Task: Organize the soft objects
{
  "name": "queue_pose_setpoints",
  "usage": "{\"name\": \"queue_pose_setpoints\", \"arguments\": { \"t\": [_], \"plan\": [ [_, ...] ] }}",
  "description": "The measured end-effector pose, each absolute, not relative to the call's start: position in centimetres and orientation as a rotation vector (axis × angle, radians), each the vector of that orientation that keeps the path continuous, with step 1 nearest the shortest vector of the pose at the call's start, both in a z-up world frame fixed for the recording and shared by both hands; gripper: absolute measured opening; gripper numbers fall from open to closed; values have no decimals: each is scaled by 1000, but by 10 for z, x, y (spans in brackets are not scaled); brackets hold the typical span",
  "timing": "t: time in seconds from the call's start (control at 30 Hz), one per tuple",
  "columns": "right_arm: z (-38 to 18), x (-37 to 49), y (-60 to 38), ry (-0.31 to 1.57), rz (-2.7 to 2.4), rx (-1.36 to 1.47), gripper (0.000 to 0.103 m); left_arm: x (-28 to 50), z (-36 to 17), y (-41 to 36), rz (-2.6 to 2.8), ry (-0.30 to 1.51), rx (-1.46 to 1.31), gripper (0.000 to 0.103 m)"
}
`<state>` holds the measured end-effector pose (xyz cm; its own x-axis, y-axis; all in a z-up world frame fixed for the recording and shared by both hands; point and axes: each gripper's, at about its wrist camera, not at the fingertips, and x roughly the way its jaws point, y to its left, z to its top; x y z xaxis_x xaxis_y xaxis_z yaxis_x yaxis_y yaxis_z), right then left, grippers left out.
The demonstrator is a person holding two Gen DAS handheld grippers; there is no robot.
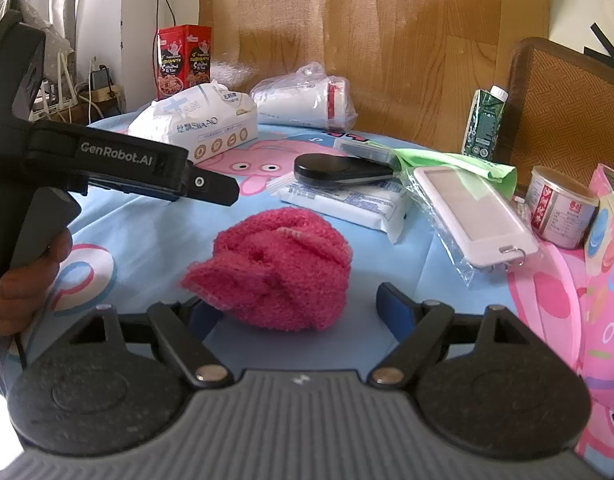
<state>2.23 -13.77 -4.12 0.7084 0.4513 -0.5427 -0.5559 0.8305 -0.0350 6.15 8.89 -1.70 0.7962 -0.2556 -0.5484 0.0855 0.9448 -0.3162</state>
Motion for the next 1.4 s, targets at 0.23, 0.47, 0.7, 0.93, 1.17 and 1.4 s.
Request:
{"name": "queue_pose_setpoints", "arguments": {
  "t": [0.23,0.47,0.7,0.93,1.17,1.4],
  "plan": [
    [-40,14,-137,528,595,-226,85,51,-11,94,-265,620,-329,88],
    [-39,10,-139,519,614,-221,85,31,0,84,-352,659,-365,91],
    [-38,5,-144,508,617,-220,85,23,5,66,-413,672,-352,94],
    [-38,7,-140,511,632,-246,84,19,7,73,-417,677,-364,95],
    [-39,12,-137,516,662,-257,74,34,0,46,-478,753,-339,75],
    [-21,10,-157,437,587,-239,54,52,16,-1,-520,758,-251,53]
  ]
}}
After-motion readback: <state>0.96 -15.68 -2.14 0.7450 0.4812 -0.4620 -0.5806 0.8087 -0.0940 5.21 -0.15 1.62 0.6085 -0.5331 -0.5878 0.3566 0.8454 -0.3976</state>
